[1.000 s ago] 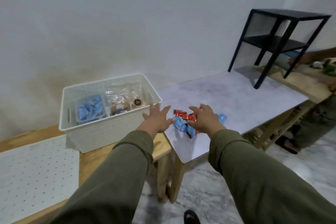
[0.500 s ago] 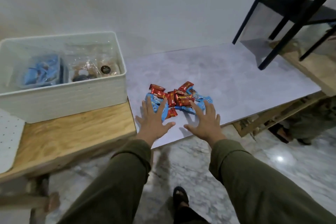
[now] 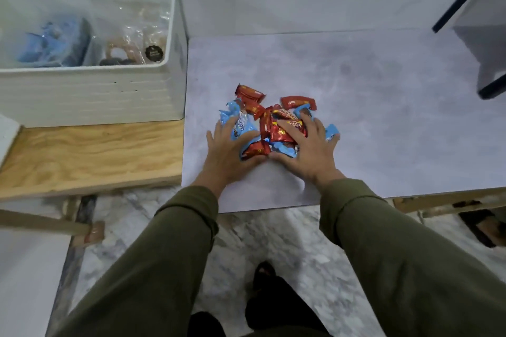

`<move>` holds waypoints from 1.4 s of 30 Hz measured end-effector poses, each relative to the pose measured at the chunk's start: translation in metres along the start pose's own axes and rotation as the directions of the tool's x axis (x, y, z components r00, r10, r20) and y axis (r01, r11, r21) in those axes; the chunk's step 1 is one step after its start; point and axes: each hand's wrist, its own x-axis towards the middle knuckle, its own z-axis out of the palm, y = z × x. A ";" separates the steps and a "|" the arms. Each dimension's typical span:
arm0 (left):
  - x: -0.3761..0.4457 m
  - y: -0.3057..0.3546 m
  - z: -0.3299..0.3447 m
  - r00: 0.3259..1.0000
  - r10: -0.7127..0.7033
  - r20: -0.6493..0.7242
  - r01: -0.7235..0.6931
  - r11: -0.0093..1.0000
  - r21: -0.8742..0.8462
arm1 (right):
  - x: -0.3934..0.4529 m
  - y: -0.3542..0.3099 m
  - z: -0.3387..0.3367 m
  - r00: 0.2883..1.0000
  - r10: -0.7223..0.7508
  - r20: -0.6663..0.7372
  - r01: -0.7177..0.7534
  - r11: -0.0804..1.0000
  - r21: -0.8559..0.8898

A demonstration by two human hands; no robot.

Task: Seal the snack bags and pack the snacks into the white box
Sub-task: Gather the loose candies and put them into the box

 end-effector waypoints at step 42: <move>0.045 -0.149 -0.255 0.920 -0.037 -0.390 0.025 0.999 -0.036 | 0.116 -0.288 -0.108 0.870 -0.354 -0.344 0.341 0.935 -0.101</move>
